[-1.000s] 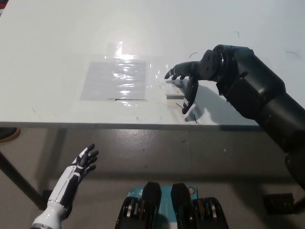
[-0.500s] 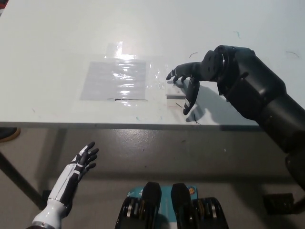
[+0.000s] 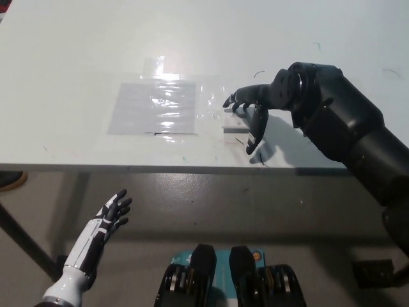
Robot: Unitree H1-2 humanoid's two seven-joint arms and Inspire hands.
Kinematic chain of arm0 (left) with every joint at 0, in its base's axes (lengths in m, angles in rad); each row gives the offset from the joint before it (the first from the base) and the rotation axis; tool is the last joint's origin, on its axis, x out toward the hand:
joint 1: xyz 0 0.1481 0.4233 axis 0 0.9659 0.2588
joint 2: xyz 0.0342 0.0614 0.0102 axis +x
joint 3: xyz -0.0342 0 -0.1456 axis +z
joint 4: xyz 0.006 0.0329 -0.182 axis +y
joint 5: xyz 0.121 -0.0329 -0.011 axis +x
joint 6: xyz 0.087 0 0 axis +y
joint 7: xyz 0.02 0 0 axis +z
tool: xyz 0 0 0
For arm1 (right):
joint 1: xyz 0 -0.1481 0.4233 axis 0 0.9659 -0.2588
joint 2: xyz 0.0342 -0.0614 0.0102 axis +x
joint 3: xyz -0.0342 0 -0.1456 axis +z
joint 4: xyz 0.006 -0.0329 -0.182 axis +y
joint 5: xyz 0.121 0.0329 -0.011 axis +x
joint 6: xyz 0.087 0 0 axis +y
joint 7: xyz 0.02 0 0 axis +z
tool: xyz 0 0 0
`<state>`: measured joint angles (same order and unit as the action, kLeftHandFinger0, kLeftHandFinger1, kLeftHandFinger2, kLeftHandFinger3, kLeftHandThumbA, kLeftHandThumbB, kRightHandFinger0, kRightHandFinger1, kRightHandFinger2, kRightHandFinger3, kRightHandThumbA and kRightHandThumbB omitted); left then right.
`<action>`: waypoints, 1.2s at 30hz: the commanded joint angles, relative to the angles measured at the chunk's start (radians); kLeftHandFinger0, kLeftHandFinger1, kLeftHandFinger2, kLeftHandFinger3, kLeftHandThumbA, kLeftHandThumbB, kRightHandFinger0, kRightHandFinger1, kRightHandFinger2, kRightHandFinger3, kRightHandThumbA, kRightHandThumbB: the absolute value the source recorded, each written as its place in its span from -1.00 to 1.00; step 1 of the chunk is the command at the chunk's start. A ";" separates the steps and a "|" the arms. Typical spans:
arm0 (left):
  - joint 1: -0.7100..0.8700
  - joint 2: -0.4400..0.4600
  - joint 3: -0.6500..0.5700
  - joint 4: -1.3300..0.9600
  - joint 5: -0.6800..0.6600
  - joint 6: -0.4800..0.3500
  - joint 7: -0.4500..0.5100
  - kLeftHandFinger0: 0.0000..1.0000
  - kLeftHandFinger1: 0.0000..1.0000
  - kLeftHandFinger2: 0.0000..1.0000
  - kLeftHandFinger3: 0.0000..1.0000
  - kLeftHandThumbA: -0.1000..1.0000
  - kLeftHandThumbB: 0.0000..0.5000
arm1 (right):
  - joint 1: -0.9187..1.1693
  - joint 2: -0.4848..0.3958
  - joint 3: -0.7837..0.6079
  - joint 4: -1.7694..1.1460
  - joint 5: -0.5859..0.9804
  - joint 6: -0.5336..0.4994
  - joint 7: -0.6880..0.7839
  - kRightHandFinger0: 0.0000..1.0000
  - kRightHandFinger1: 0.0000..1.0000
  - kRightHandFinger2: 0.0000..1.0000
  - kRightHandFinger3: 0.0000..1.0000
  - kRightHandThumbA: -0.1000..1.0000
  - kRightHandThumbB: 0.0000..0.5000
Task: A white switch is kept at the centre of the table close to the robot and the robot uses its right hand to press it to turn it on
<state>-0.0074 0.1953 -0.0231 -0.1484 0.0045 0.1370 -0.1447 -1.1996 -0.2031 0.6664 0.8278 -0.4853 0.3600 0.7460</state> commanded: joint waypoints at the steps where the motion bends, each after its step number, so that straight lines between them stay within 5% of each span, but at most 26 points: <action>1: -0.019 0.014 0.007 -0.025 0.001 -0.005 -0.004 1.00 1.00 1.00 1.00 1.00 -0.67 | -0.021 0.015 -0.008 0.012 -0.010 -0.009 0.008 1.00 1.00 1.00 1.00 1.00 0.33; 27: 0.022 0.012 0.007 -0.020 0.001 -0.021 -0.006 1.00 1.00 1.00 1.00 1.00 -0.62 | 0.004 0.042 0.001 0.031 -0.007 0.031 0.069 1.00 1.00 1.00 1.00 1.00 0.35; 29: 0.023 0.015 0.005 -0.024 0.008 -0.012 -0.005 1.00 1.00 1.00 1.00 1.00 -0.62 | 0.003 0.035 0.008 0.012 -0.017 0.037 0.067 1.00 1.00 1.00 1.00 1.00 0.46; 36: 0.023 0.011 0.007 -0.028 -0.004 -0.009 -0.009 1.00 1.00 1.00 1.00 1.00 -0.73 | -0.042 -0.029 -0.085 -0.110 0.012 -0.007 -0.023 1.00 1.00 1.00 1.00 1.00 0.34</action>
<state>0.0219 0.1953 -0.0192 -0.1478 0.0061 0.1364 -0.1448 -1.1842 -0.1940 0.6418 0.7771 -0.4982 0.3782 0.7488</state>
